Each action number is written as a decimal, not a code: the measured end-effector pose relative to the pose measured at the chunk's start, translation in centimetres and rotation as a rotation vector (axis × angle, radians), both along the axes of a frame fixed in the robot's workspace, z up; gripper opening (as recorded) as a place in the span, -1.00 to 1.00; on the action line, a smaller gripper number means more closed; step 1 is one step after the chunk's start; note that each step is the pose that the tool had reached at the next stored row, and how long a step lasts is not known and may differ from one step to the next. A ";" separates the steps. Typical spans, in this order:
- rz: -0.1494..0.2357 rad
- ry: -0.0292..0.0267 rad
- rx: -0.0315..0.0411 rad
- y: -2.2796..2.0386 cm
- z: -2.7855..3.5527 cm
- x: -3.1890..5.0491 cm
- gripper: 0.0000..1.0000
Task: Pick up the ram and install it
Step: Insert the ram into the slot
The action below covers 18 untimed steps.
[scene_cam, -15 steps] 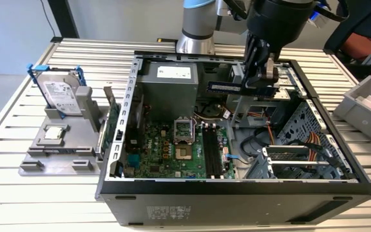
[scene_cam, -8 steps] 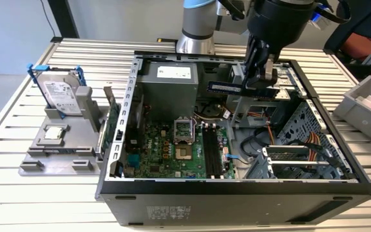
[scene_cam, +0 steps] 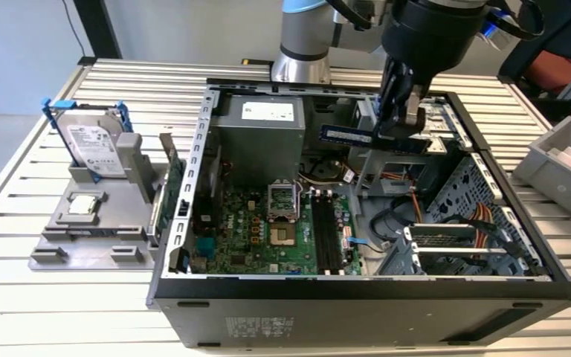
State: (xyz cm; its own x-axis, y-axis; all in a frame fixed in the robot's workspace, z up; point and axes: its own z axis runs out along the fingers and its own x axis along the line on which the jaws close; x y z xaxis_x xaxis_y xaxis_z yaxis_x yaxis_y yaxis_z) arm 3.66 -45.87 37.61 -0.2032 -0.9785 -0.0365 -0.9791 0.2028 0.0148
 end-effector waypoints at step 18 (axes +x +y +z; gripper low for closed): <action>-0.146 0.0000 0.0001 -0.82 0.00 0.00 -1.00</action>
